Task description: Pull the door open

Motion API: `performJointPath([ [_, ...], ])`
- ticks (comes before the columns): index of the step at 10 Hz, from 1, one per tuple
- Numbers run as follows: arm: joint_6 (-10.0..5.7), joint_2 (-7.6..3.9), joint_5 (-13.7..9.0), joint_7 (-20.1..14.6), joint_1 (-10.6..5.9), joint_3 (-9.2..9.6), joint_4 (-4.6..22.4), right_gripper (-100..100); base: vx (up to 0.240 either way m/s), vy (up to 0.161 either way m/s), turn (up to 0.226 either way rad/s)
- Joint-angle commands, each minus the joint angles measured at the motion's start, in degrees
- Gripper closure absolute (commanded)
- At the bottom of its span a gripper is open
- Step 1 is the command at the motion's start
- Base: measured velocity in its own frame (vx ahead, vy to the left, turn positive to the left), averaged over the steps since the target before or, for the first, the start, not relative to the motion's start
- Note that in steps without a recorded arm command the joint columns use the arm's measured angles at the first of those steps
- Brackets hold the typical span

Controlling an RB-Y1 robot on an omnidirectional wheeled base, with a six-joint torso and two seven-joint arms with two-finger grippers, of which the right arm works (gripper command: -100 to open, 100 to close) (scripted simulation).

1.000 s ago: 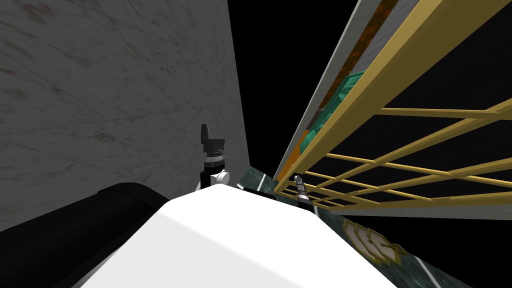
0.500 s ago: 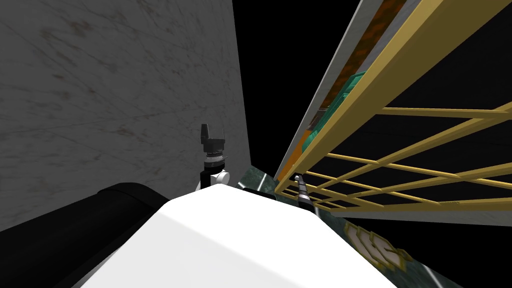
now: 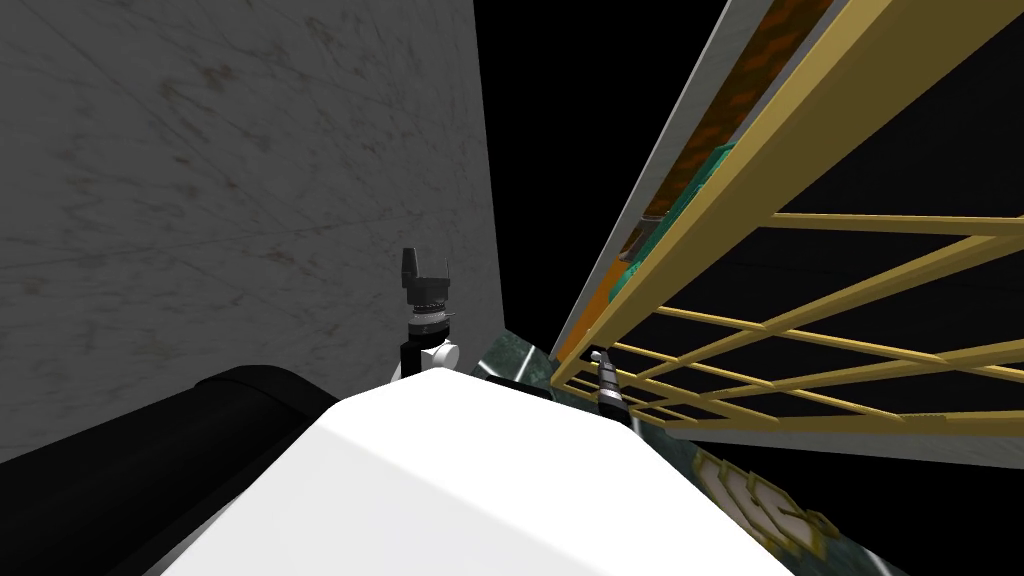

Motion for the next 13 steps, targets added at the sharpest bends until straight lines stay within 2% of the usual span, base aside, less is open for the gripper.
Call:
performJointPath([
  [1,-0.25,0.78,-0.41,-2.05,-0.05,1.17,-0.08,100,-0.042,-0.014,0.045],
  [4,-0.23,0.22,-2.97,-6.52,-0.35,2.14,0.35,100,-0.040,-0.011,0.069],
  [5,-0.23,0.22,-2.97,-6.80,-0.35,2.14,0.35,100,-0.033,-0.007,0.050],
  [7,-0.20,-0.36,-5.60,-10.66,-0.65,3.13,0.78,100,-0.048,-0.012,0.114],
  [8,-0.20,-0.36,-5.60,-11.56,-0.65,3.13,0.78,100,-0.042,-0.017,0.045],
  [9,-0.19,-0.65,-6.91,-13.55,-0.80,3.62,1.00,100,-0.044,-0.013,0.070],
  [10,-0.19,-0.65,-6.91,-13.94,-0.80,3.62,1.00,100,-0.039,-0.010,0.058],
  [13,-0.16,-1.22,-9.53,-18.33,-1.11,4.61,1.43,100,-0.039,-0.008,0.071],
])
